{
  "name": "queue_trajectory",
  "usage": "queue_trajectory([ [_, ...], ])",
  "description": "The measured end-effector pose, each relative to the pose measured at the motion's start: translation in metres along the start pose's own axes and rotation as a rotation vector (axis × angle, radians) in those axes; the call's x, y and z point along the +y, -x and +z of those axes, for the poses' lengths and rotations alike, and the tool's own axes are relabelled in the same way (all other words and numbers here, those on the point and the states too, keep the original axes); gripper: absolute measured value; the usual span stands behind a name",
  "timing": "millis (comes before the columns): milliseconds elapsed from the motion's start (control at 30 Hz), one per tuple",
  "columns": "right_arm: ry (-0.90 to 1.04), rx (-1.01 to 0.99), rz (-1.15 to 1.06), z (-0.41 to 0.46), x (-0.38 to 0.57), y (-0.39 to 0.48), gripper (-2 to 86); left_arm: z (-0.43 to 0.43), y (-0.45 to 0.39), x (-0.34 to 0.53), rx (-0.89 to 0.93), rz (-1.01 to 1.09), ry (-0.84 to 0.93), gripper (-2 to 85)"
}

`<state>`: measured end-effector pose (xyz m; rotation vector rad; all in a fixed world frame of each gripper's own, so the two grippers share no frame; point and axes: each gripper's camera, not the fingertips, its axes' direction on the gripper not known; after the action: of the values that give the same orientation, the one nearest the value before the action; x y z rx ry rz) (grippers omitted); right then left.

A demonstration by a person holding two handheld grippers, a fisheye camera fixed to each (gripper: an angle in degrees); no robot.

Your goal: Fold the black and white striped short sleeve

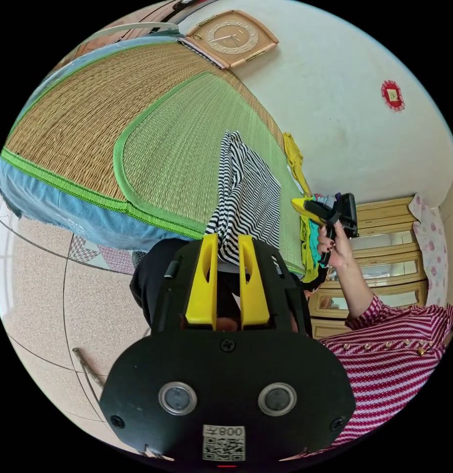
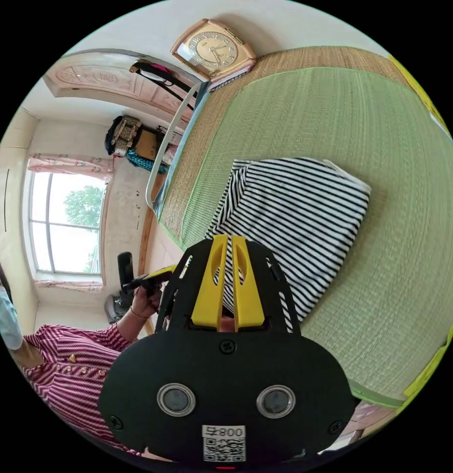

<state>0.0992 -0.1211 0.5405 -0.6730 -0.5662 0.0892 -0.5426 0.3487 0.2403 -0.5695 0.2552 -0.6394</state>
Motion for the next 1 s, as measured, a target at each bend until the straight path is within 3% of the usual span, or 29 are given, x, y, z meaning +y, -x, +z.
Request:
queue_trajectory([
  [233, -0.044, -0.04, 0.139, -0.017, 0.101, -0.058, 3.3, 0.011, -0.012, 0.002, -0.109, 0.06, 0.054, 1.7],
  [533, 0.004, 0.004, 0.202, 0.002, 0.151, -0.109, 7.4, 0.019, -0.008, 0.011, -0.193, 0.051, 0.052, 1.3],
  [700, -0.002, -0.019, 0.208, 0.012, 0.162, -0.133, 8.3, 0.022, -0.018, 0.02, -0.122, 0.08, 0.052, 2.1],
  [1000, 0.033, -0.119, 0.188, 0.032, 0.167, -0.177, 4.2, 0.095, -0.045, 0.015, 0.064, 0.142, 0.257, 4.8],
])
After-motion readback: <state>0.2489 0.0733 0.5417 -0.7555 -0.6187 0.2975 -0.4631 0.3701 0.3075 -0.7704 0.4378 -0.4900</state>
